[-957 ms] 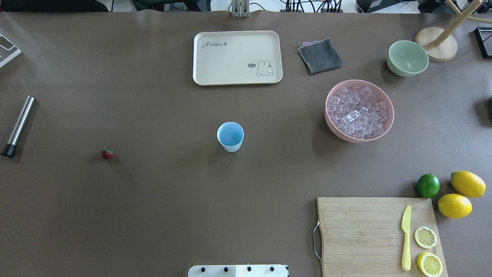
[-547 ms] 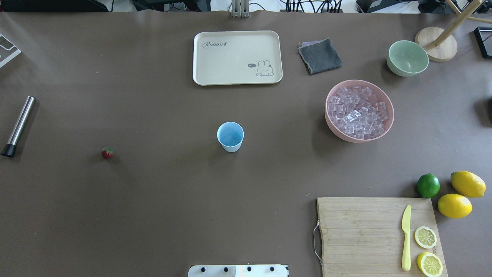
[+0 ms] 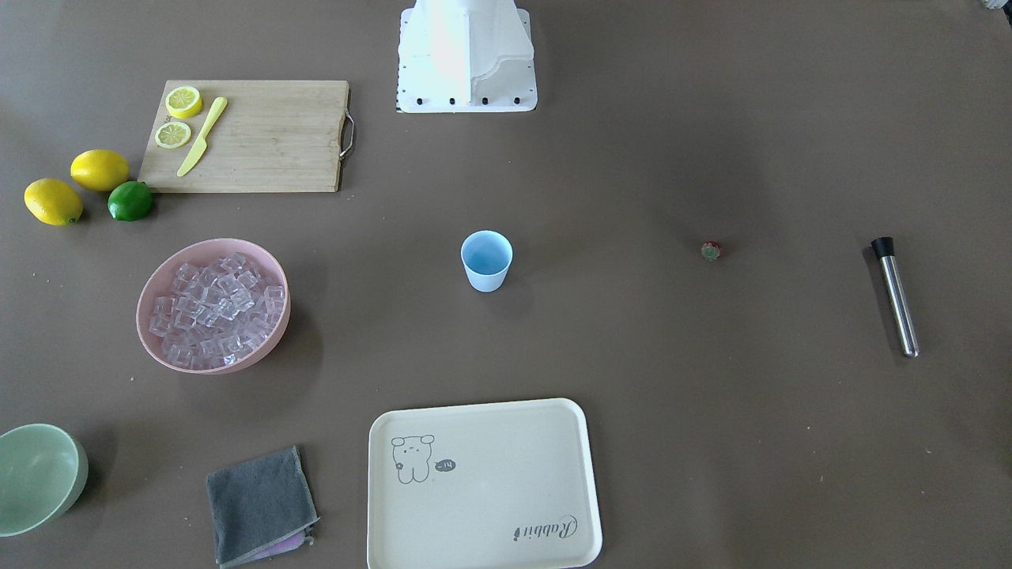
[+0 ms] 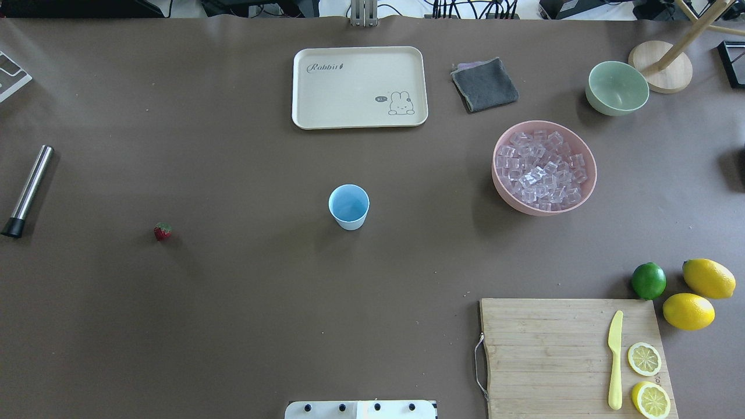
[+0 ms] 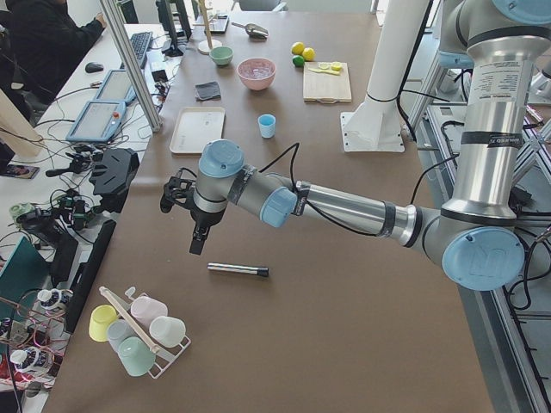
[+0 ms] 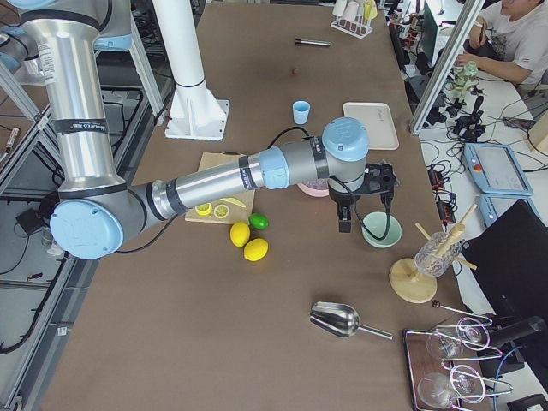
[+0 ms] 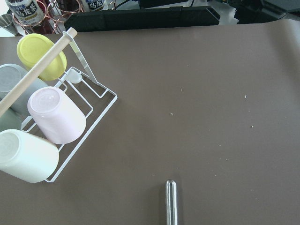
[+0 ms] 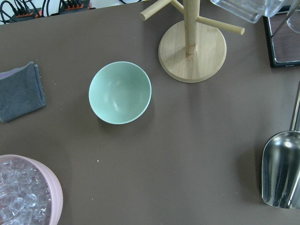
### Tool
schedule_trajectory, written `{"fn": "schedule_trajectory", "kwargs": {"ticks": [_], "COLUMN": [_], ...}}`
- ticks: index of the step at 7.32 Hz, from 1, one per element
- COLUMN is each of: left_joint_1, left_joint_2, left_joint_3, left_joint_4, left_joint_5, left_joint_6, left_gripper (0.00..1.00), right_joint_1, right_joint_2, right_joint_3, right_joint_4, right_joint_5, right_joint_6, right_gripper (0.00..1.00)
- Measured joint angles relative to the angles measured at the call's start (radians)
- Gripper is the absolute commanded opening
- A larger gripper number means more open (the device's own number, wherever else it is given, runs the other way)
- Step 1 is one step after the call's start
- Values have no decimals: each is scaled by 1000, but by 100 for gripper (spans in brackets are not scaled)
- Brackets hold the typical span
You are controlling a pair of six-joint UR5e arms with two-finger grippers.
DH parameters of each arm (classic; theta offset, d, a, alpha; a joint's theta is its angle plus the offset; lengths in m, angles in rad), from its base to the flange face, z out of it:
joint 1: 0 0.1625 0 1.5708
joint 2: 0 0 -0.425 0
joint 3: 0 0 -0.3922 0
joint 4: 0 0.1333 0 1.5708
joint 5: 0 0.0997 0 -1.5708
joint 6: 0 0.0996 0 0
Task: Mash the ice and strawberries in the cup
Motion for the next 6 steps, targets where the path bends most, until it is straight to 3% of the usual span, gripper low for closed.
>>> {"fn": "schedule_trajectory", "kwargs": {"ticks": [3, 4, 6], "left_joint_1": [11, 11, 11], "left_joint_2": [-10, -9, -1], "left_joint_3": [32, 34, 28], "left_joint_4": [-24, -26, -28], "left_joint_5": [3, 0, -7], "left_joint_6": [0, -1, -2], "left_gripper": [97, 97, 97], "right_joint_1": [-192, -319, -546], "right_joint_2": [118, 186, 255], "right_joint_3": [54, 58, -3], "right_joint_4": [9, 22, 161], "right_joint_5": [-53, -133, -330], "right_joint_6": [251, 380, 537], "right_gripper": [99, 97, 93]}}
